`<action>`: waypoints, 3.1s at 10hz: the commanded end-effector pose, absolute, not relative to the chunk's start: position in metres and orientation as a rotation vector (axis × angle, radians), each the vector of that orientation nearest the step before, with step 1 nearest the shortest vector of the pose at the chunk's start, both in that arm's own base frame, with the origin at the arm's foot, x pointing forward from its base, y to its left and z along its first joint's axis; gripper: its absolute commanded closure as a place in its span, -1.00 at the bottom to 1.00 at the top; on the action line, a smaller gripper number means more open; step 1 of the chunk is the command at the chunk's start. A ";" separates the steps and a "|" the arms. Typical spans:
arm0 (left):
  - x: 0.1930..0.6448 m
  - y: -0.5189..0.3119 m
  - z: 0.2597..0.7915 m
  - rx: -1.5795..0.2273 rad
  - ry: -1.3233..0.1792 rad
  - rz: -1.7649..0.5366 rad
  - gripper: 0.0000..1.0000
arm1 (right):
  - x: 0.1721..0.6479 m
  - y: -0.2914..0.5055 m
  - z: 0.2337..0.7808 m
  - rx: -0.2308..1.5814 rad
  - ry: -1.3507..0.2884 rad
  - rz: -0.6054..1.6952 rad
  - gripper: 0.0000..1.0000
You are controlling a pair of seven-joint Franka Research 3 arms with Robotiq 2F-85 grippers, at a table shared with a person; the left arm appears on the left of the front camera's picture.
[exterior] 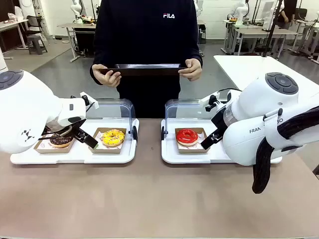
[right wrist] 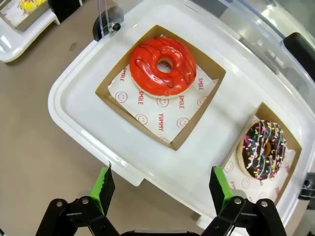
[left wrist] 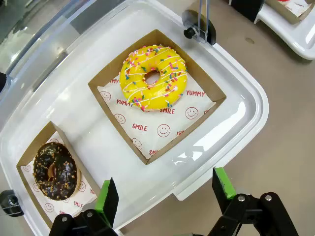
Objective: Provide the desired donut to the person.
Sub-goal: Pick up and lift the Paper togo box containing the Donut pointed at by the person.
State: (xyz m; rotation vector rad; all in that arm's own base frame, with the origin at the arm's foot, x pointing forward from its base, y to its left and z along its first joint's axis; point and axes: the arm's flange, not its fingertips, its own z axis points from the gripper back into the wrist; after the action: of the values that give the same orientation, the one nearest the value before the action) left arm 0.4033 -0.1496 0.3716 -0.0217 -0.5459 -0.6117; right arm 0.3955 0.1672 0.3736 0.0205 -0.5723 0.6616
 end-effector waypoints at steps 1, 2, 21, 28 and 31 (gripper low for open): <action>0.403 -0.150 0.372 -0.022 -0.546 -0.612 -1.00 | 0.395 0.167 0.374 0.020 -0.572 0.662 -1.00; 0.403 -0.150 0.372 -0.022 -0.546 -0.612 -1.00 | 0.395 0.167 0.374 0.020 -0.572 0.662 -1.00; 0.344 -0.059 0.428 -0.163 -0.508 -0.706 -1.00 | 0.303 0.028 0.436 0.107 -0.543 0.948 -1.00; 0.289 0.038 0.445 -0.305 -0.625 -0.804 -1.00 | 0.241 -0.080 0.424 0.266 -0.884 1.131 -1.00; 0.279 0.048 0.449 -0.312 -0.644 -0.836 -1.00 | 0.238 -0.090 0.419 0.317 -0.940 1.123 -1.00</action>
State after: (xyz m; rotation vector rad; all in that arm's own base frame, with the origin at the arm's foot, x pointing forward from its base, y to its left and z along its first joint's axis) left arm 0.3308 0.0642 0.4968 -0.2920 -0.6197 -0.8076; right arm 0.2946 -0.1439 0.4872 0.2961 -0.9087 1.1095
